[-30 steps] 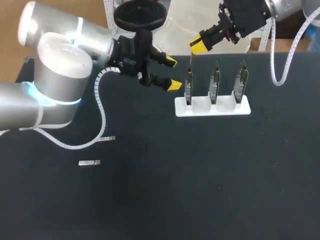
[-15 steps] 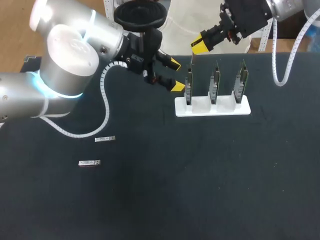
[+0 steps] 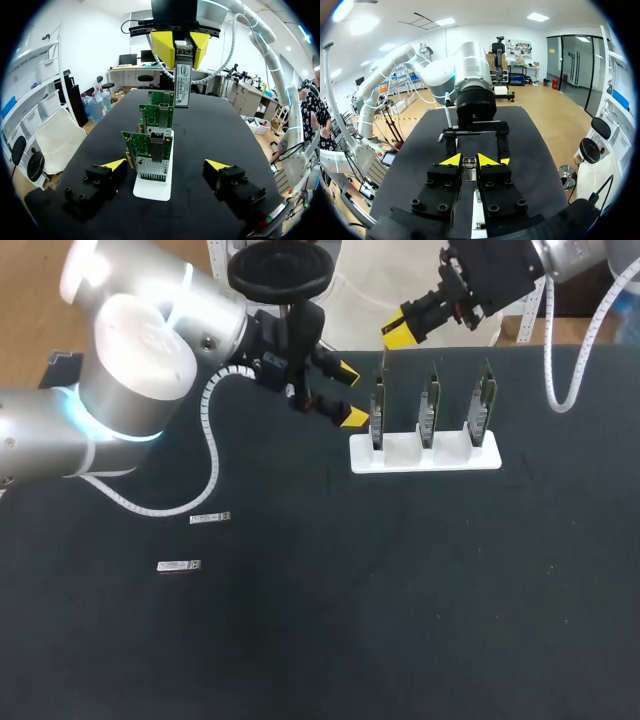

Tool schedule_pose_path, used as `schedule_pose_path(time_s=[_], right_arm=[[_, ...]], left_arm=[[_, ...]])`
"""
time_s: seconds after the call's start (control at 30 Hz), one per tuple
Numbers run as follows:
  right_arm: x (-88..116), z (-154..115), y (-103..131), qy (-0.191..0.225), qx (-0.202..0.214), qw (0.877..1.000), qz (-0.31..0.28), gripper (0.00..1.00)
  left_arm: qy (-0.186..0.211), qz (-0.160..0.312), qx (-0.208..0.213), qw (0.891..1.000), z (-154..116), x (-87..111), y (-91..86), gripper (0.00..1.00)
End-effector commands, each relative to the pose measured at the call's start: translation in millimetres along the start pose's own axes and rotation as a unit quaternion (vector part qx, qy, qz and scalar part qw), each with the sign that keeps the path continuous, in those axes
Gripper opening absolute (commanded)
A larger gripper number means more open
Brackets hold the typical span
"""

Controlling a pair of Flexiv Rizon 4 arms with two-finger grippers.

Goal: Pick up the optical module with the left hand, and insert it into the network port with the right hand.

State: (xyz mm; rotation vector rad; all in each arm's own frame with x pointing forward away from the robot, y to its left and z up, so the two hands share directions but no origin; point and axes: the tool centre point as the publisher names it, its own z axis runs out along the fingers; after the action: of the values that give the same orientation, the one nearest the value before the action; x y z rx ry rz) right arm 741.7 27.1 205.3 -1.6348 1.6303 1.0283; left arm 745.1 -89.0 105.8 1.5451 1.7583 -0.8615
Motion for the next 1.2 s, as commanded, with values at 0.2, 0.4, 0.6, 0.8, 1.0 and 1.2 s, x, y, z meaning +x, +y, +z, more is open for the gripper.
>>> schedule_pose_path(time_s=[0.2,0.4,0.6,0.8,1.0,1.2], right_arm=[[1.2,-1.5,3.8,0.000,0.003,1.000,0.000,0.00],[1.7,-2.9,4.1,0.002,0.003,1.000,-0.001,0.00],[2.6,-2.0,3.5,0.012,0.006,1.000,-0.005,0.00],[4.0,0.9,2.7,0.022,0.007,1.000,-0.011,0.00],[7.7,6.1,-0.4,0.042,0.008,0.999,-0.020,0.00],[11.6,10.4,-5.6,0.048,0.009,0.999,-0.019,0.00]], left_arm=[[0.007,0.000,-0.001,1.000,3.7,-2.5,0.5,1.00],[0.008,-0.002,-0.002,1.000,4.1,-3.0,-0.1,1.00],[0.013,-0.003,-0.003,1.000,4.1,-3.3,-0.2,1.00],[0.013,-0.003,-0.003,1.000,4.1,-3.3,-0.2,1.00],[0.013,-0.003,-0.003,1.000,4.1,-3.3,-0.2,1.00],[0.013,-0.003,-0.003,1.000,4.1,-3.3,-0.2,1.00]])
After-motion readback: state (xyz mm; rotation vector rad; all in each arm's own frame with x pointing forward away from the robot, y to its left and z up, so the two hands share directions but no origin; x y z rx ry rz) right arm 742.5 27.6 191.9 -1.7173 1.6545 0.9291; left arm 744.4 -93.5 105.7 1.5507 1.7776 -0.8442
